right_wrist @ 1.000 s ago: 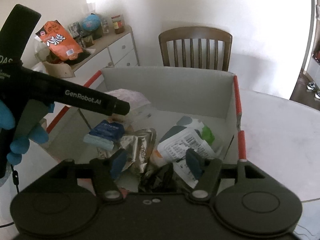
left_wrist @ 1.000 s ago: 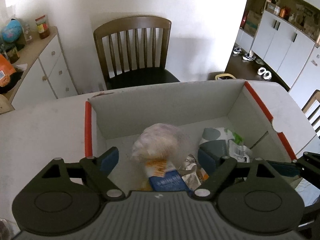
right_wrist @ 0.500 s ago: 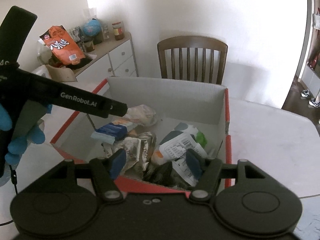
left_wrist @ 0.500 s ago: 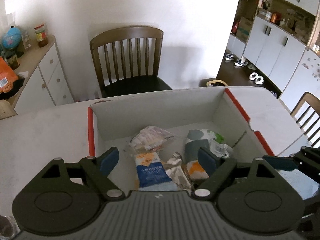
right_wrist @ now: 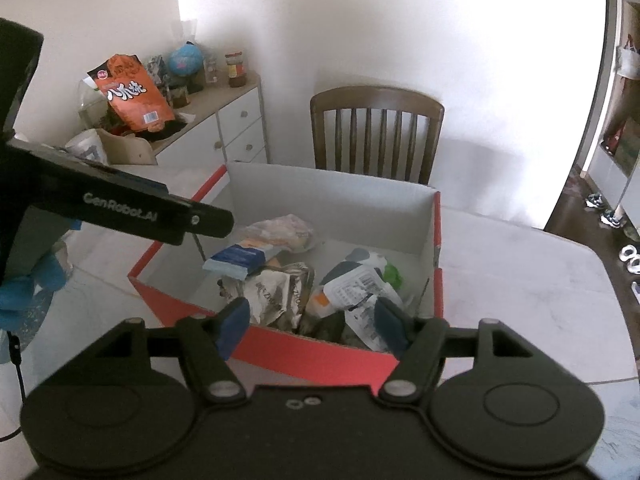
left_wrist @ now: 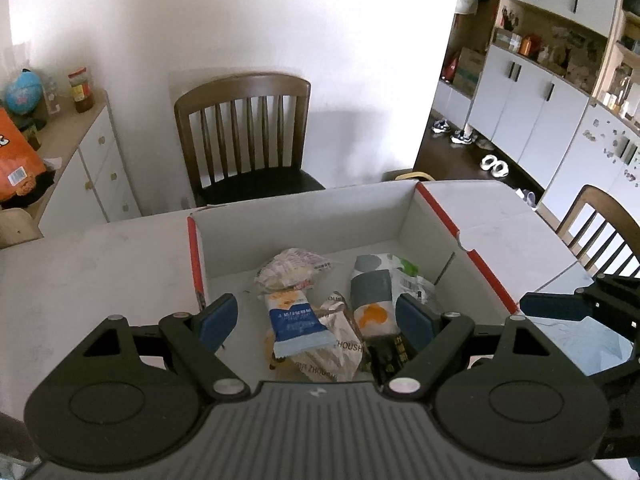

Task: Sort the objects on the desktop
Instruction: 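Withdraw both open tools from the box back over the table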

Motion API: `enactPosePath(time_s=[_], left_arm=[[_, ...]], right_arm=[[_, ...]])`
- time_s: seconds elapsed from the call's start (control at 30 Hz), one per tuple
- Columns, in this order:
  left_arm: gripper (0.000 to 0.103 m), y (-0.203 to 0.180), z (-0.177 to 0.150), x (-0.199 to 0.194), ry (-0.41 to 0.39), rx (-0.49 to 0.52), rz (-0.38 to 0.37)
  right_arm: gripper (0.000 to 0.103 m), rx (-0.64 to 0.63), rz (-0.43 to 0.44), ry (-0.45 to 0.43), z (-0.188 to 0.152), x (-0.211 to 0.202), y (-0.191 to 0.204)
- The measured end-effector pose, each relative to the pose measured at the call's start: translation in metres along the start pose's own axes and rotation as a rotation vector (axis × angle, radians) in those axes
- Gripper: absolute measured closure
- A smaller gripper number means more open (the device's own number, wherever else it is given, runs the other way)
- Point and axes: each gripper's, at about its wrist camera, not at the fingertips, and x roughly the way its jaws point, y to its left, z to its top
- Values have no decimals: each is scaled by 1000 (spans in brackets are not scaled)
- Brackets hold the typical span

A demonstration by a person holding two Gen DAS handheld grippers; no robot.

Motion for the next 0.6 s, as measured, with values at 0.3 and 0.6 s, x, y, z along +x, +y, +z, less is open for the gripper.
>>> enactPosePath(time_s=[0.3, 0.6], left_arm=[[17, 0, -14, -31, -24, 22, -42], [17, -8, -34, -59, -47, 69, -83]], right_arm=[[32, -5, -27, -23, -6, -27, 15], [32, 12, -60, -31, -21, -48, 27]])
